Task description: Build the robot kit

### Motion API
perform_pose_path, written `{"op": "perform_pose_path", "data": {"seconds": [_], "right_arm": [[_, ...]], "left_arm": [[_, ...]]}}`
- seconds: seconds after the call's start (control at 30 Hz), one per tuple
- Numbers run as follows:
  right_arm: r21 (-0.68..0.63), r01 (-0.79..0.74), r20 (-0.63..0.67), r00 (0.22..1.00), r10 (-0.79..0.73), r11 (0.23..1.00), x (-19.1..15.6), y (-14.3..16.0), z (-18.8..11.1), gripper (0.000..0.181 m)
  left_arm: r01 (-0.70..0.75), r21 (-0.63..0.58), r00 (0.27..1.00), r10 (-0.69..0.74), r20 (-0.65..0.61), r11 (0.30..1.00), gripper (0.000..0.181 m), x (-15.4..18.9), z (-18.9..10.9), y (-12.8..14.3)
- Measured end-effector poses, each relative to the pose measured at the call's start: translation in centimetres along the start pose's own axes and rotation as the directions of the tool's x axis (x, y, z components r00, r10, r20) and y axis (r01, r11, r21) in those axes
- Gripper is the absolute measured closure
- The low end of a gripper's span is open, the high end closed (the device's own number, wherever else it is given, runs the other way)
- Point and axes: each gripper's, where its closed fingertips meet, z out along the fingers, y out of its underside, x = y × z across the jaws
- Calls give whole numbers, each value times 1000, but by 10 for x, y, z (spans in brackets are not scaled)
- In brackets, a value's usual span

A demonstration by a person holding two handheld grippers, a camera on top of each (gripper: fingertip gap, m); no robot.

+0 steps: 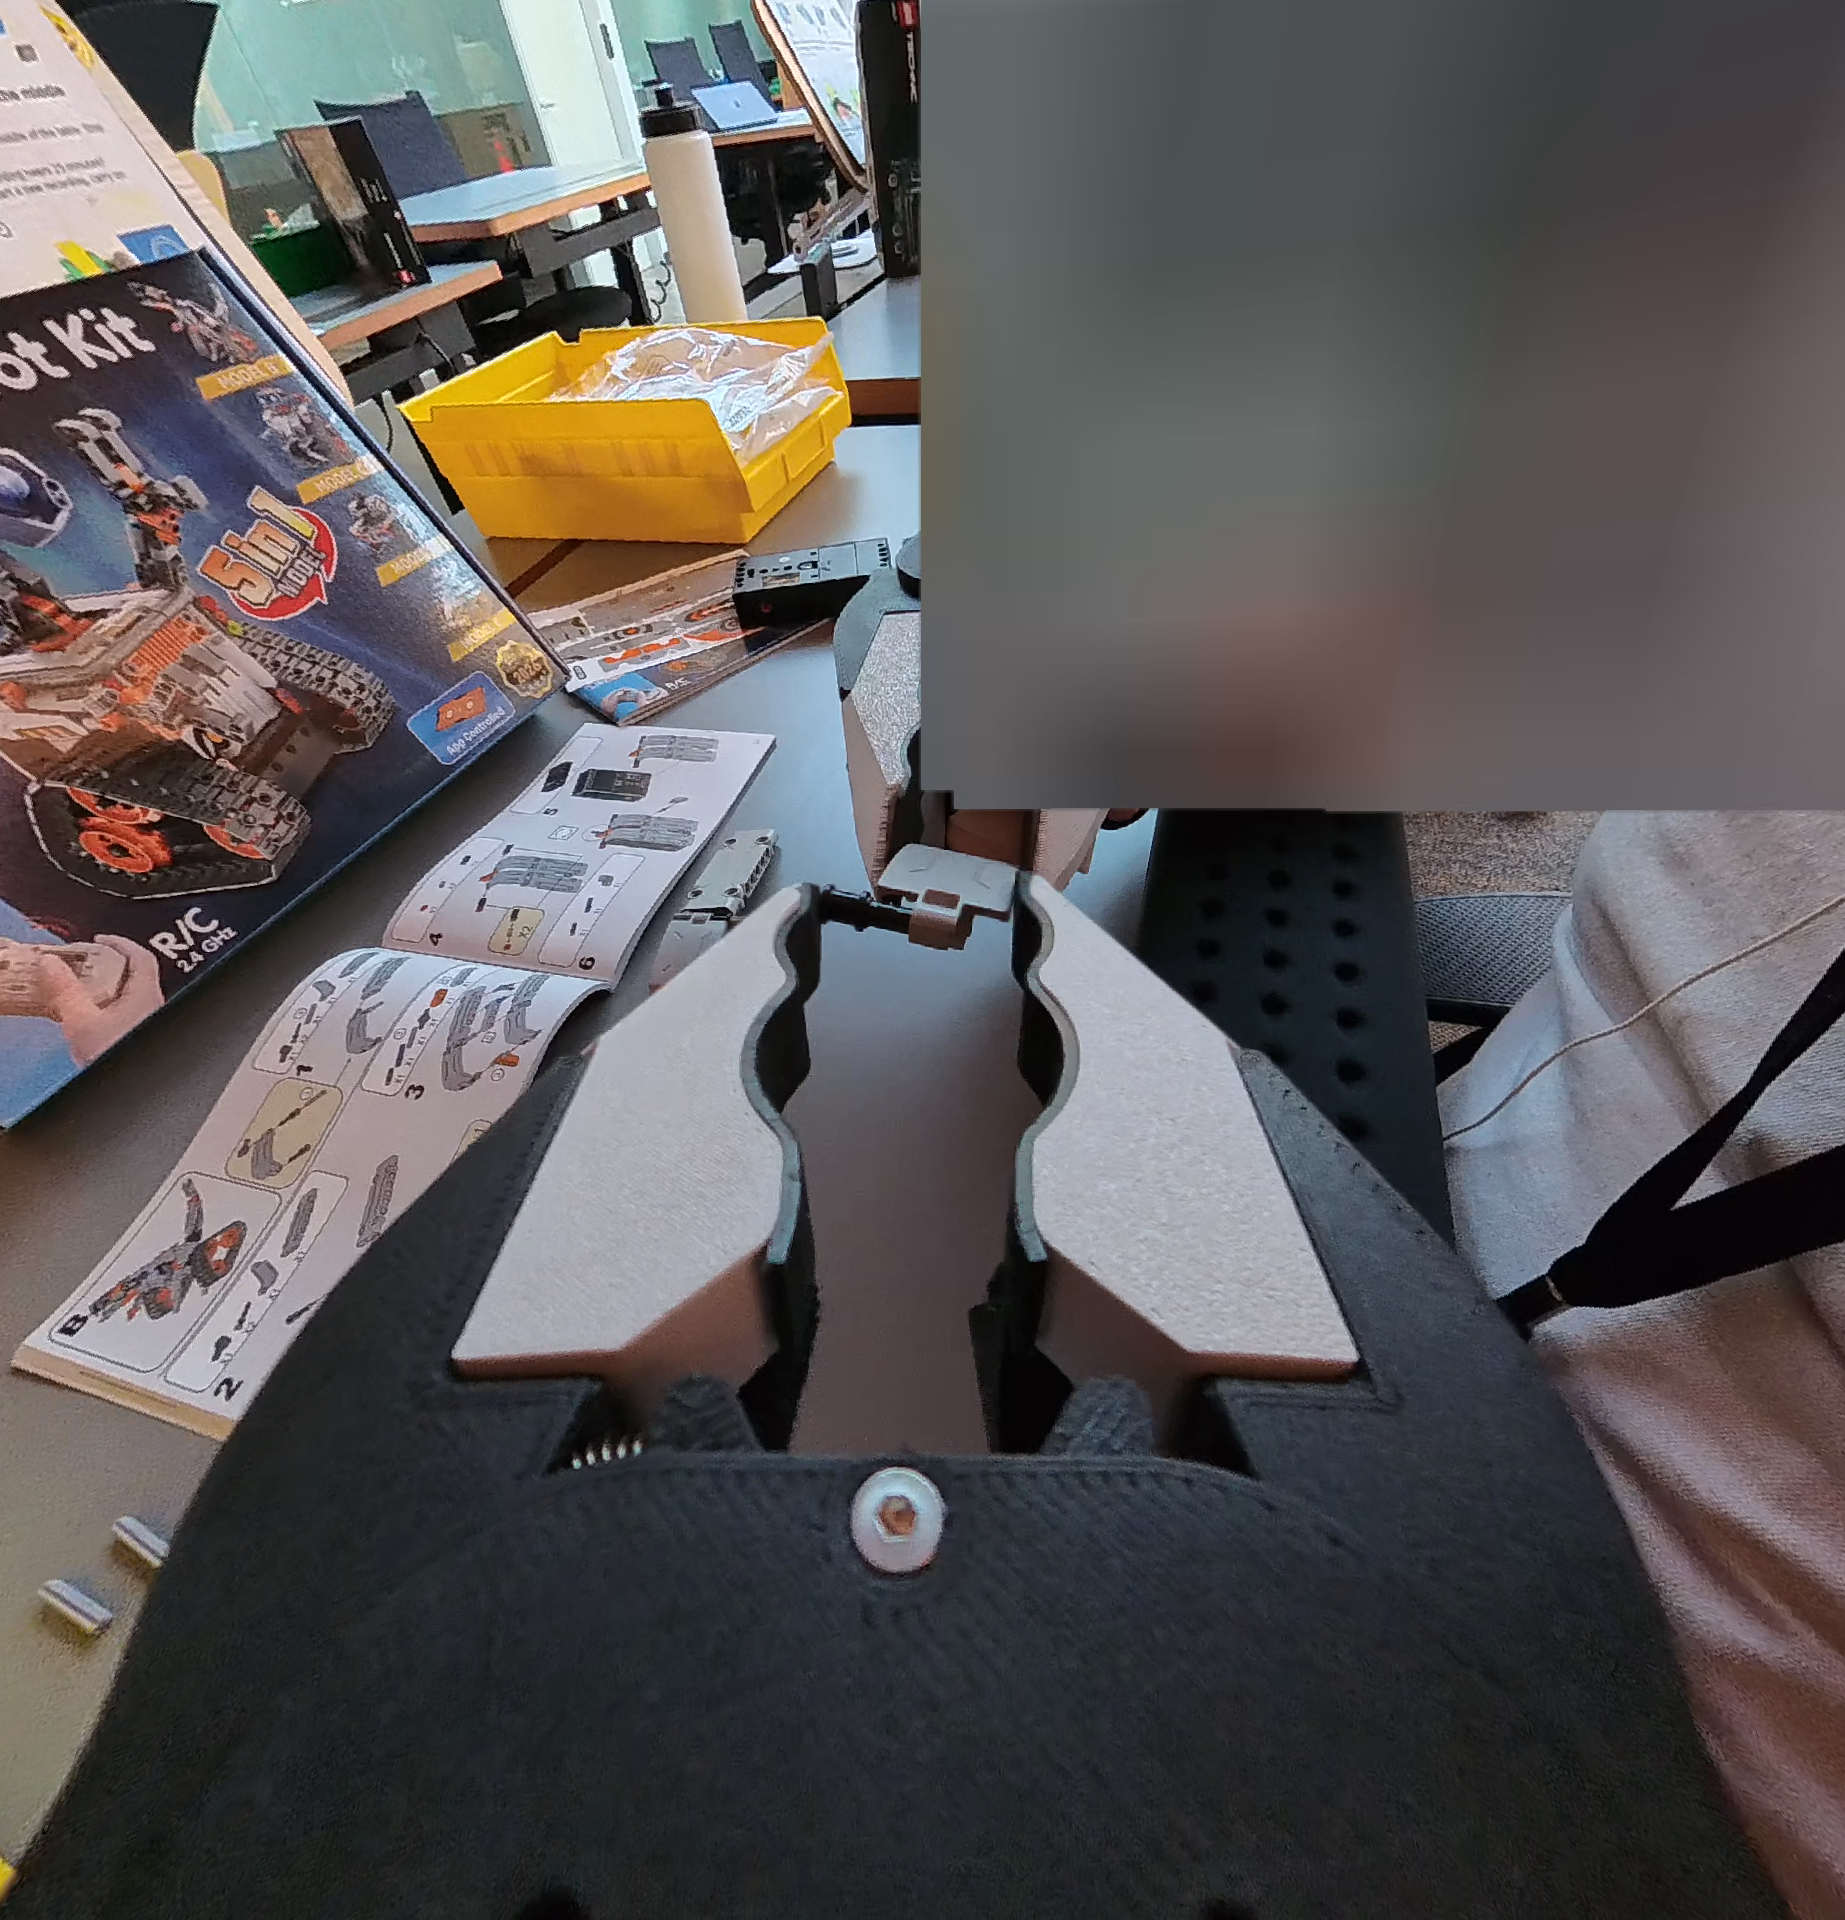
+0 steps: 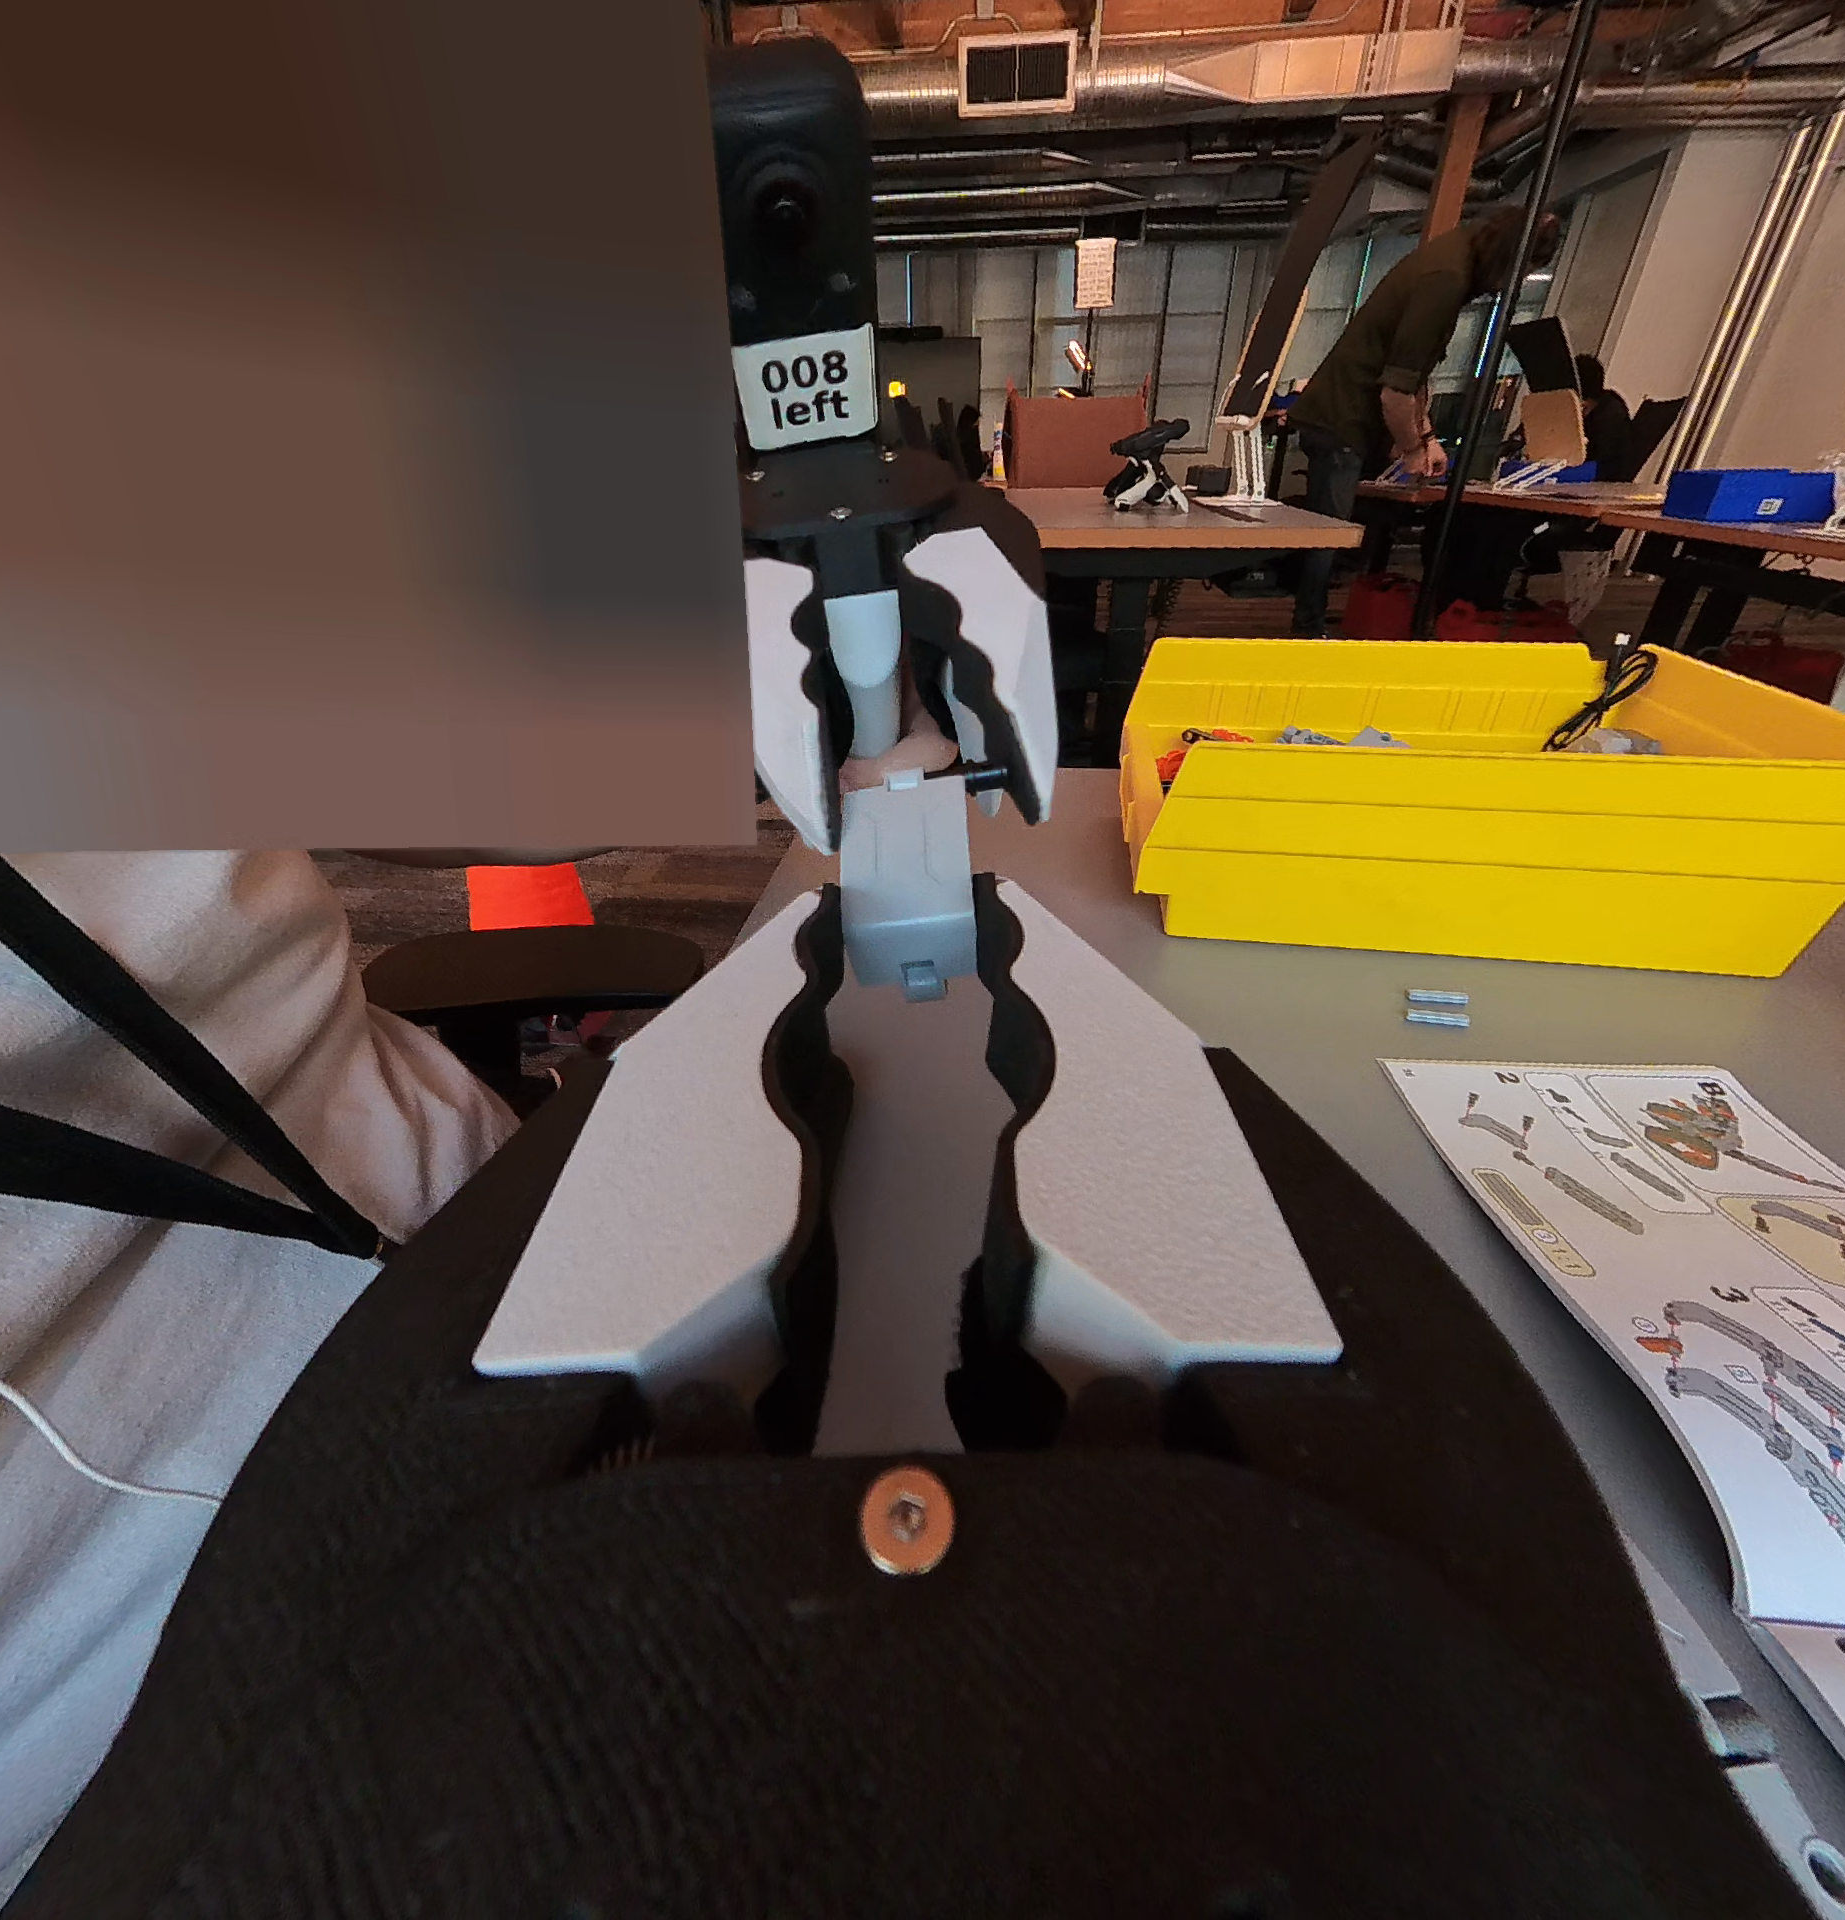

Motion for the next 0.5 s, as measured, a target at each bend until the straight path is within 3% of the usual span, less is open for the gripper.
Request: {"op": "perform_pose_path", "data": {"seconds": [0.5], "right_arm": [[-2, -17, 6, 1000, 17, 1000, -2, 0, 1, 156]], "left_arm": [[-45, -17, 999, 45, 6, 999, 147, 2, -2, 0]]}}
